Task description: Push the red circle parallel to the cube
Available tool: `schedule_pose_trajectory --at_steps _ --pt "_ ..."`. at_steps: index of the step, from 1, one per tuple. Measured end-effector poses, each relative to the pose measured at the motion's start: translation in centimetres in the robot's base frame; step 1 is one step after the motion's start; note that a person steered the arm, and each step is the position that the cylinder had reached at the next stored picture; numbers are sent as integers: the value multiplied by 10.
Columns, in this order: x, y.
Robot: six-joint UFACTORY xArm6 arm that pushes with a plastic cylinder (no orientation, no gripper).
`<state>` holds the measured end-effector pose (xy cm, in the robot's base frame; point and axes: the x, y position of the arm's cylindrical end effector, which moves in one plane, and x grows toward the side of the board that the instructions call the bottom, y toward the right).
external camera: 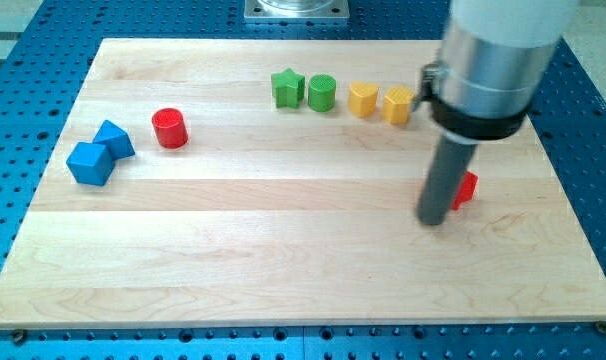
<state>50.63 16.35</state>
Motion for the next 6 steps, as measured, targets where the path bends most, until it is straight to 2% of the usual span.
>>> schedule_pose_trajectory --at_steps 1,2,3,4,5,6 --pt "-19 24" --pt "8 -47" --pt "-25 -183" --pt "-82 -250" --pt "-166 -254" --pt "-178 -343"
